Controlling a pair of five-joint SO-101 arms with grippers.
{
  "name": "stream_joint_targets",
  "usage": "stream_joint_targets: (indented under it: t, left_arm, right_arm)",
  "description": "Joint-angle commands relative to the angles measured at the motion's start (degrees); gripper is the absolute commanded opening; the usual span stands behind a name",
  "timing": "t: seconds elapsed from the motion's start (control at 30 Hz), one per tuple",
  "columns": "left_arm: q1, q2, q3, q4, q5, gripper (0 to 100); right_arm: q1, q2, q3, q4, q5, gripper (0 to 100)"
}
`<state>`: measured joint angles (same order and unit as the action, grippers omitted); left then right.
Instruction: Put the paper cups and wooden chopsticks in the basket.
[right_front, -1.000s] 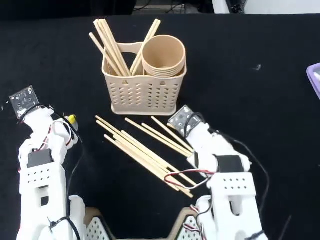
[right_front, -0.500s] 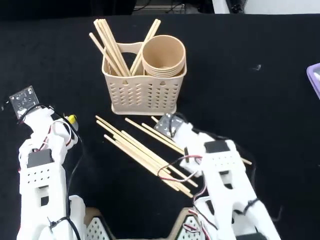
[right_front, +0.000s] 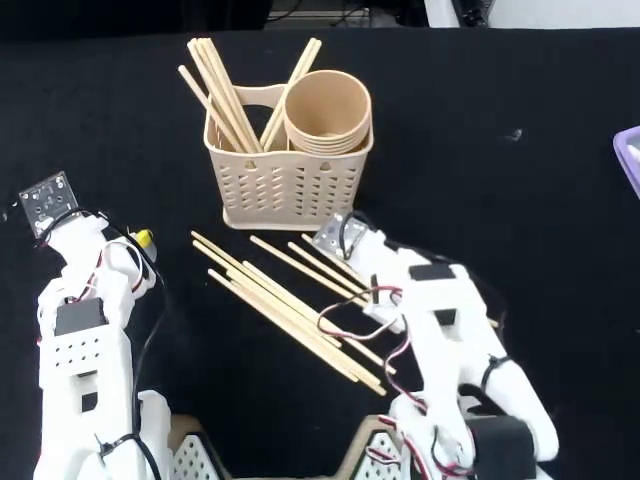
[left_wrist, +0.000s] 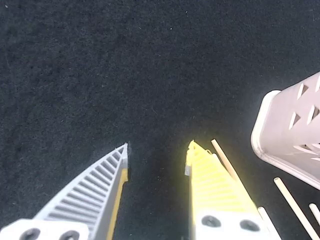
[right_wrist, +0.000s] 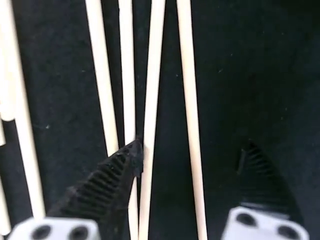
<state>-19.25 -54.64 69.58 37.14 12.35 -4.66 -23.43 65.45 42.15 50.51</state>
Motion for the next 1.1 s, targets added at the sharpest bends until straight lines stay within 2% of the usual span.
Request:
stream_joint_targets:
  t: [0.0,0.17,0.27,0.43,0.57,0.7,0.83,0.97,1.07]
  left_arm:
    - [-0.48,-0.35,-0.48,-0.79,0.18,19]
    - [-0.75,-0.35,-0.48,-1.05,0.18,19]
    - [-0.84,-0.35,-0.48,-1.14,0.18,19]
    - [-0.84,-0.35,-0.57,-1.14,0.18,19]
    - [-0.84,-0.35,-0.57,-1.14,0.18,19]
    - [-0.84,-0.35,-0.57,-1.14,0.18,19]
    - [-0.66,-0.35,-0.48,-1.14,0.18,19]
    - [-0.57,-0.35,-0.48,-1.05,0.18,19]
    - [-0.57,-0.35,-0.48,-0.97,0.18,19]
  right_arm:
    - [0.53,1.54,-1.80,-0.09,0.70,24.7]
    - [0.79,1.45,-1.80,-0.09,0.70,0.6]
    - [0.62,1.45,-2.15,1.67,0.62,3.1]
    - [0.44,-0.75,-5.67,10.73,0.53,1.1]
    - [0.44,-7.78,-7.43,17.41,0.44,1.1]
    - [0.35,-15.96,-6.02,19.43,0.44,1.1]
    - [-0.62,-20.00,-1.71,19.34,0.35,3.8]
    - [-3.78,-18.95,1.80,18.64,-4.22,23.0]
    - [-7.74,-16.84,1.98,17.23,-6.51,26.3]
